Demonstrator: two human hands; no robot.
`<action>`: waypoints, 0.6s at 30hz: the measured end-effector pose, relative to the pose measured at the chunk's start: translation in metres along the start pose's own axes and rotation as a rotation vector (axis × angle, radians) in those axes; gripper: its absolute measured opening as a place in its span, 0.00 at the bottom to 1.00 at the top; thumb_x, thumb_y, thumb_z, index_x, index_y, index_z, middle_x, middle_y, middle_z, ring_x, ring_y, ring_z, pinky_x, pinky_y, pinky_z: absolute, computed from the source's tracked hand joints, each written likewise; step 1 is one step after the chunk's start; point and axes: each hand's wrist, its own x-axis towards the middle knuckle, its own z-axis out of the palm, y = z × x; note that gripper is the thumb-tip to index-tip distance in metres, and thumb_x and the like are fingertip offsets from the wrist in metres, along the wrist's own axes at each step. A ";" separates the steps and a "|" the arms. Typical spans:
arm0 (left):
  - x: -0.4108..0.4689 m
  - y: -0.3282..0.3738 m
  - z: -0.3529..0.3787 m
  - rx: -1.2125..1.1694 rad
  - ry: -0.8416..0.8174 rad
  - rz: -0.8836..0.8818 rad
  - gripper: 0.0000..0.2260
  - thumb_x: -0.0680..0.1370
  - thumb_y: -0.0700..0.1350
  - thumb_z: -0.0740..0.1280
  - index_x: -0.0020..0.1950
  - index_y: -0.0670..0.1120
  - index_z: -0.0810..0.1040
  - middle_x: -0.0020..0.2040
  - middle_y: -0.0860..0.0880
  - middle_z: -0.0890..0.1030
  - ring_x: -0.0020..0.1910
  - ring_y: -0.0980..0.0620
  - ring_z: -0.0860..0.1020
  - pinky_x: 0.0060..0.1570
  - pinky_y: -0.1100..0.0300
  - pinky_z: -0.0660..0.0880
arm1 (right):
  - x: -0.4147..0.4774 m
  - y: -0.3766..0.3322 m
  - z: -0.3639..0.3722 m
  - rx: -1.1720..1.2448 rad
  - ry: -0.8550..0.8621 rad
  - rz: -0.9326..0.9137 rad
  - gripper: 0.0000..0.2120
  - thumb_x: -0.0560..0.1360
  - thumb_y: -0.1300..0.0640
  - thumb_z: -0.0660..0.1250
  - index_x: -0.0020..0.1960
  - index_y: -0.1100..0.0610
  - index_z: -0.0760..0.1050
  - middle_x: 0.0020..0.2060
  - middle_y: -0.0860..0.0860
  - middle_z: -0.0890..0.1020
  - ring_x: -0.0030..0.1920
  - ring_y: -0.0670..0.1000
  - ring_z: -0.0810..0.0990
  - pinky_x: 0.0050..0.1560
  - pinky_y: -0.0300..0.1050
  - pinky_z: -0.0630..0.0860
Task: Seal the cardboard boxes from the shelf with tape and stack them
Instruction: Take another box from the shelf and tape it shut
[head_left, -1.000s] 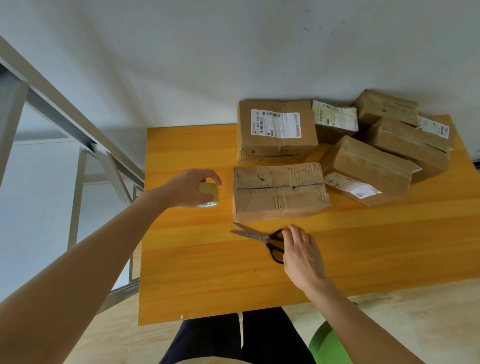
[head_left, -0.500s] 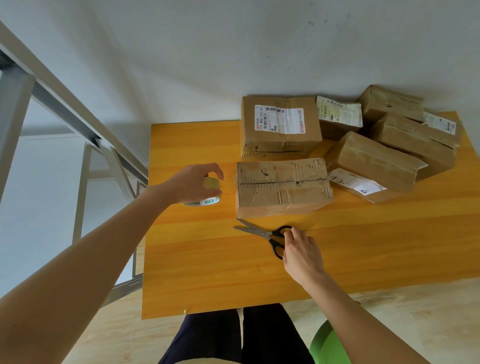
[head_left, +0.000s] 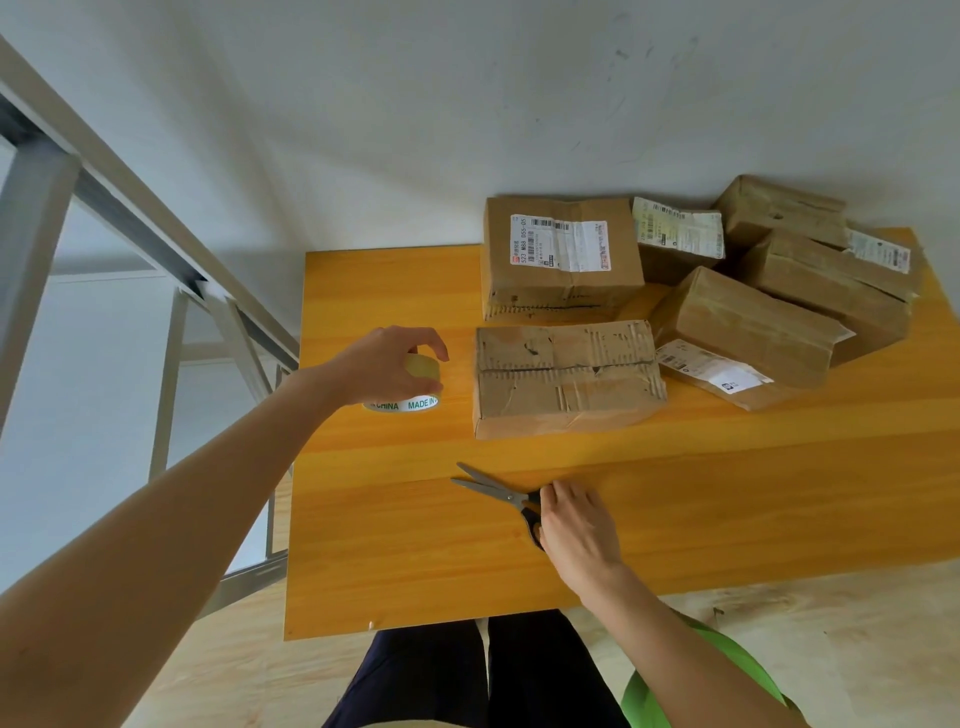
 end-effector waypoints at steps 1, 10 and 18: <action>0.000 0.000 0.000 0.004 -0.001 0.000 0.14 0.72 0.51 0.73 0.56 0.57 0.76 0.43 0.55 0.76 0.43 0.52 0.76 0.38 0.62 0.72 | 0.000 -0.002 -0.004 -0.013 0.004 -0.005 0.11 0.79 0.58 0.63 0.59 0.60 0.72 0.53 0.55 0.77 0.55 0.55 0.77 0.58 0.47 0.72; 0.003 0.003 -0.001 0.039 -0.010 -0.015 0.15 0.72 0.50 0.73 0.57 0.57 0.76 0.45 0.53 0.76 0.44 0.50 0.77 0.37 0.64 0.73 | -0.001 -0.024 -0.021 0.934 -0.240 0.052 0.27 0.70 0.35 0.71 0.52 0.54 0.64 0.39 0.45 0.75 0.35 0.46 0.76 0.32 0.39 0.71; 0.003 0.004 -0.002 0.060 0.004 -0.023 0.14 0.72 0.50 0.73 0.56 0.56 0.76 0.46 0.51 0.77 0.44 0.48 0.77 0.41 0.58 0.75 | -0.002 -0.052 -0.035 1.480 -0.255 0.143 0.30 0.71 0.32 0.65 0.54 0.58 0.69 0.41 0.52 0.75 0.40 0.46 0.74 0.41 0.37 0.70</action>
